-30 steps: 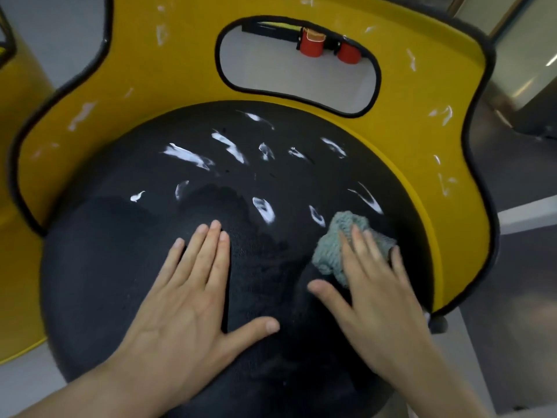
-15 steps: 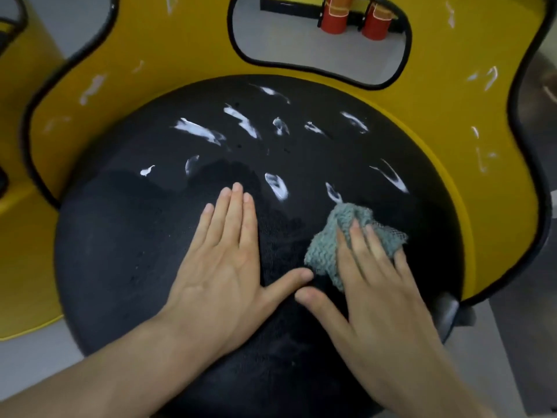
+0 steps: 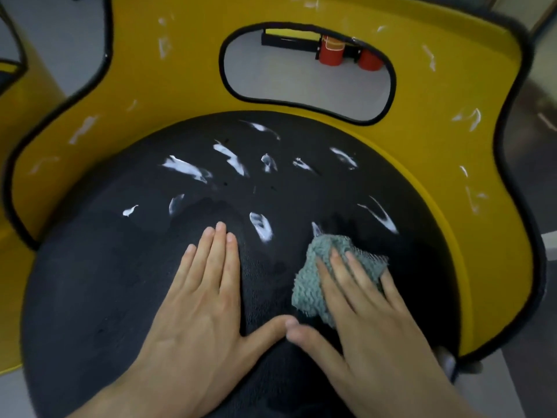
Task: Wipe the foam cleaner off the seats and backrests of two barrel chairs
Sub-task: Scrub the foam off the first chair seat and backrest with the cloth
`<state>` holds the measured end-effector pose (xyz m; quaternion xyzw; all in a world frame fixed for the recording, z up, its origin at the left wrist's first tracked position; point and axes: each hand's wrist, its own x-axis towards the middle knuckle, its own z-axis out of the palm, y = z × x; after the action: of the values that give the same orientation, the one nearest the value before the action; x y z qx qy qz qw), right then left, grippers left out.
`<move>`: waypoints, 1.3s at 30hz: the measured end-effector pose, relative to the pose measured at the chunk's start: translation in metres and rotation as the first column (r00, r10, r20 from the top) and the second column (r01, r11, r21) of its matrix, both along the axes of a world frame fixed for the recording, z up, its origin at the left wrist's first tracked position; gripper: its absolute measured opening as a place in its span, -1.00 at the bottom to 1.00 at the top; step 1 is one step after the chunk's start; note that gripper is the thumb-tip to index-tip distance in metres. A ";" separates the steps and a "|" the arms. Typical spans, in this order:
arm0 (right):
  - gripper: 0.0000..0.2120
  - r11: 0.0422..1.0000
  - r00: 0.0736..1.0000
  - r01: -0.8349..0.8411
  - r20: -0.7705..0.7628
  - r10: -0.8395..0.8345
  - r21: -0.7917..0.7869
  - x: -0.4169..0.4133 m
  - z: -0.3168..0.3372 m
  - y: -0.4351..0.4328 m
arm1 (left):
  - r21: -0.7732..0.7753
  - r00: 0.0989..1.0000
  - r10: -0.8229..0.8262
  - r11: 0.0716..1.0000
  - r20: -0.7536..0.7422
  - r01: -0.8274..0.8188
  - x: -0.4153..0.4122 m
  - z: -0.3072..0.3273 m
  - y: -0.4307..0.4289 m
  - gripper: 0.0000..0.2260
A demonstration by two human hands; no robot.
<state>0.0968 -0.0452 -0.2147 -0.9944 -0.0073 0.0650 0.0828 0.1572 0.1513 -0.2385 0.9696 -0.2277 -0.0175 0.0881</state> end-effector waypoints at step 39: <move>-0.12 0.999 0.995 0.015 -0.096 -0.019 -0.046 0.012 -0.009 0.012 | -0.053 0.994 0.002 0.999 0.111 0.004 0.026 -0.022 -0.002 0.20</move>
<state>0.1092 -0.0327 -0.2234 -0.9918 0.0067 0.1124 0.0610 0.1828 0.1490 -0.2601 0.9662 -0.2331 0.0426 0.1012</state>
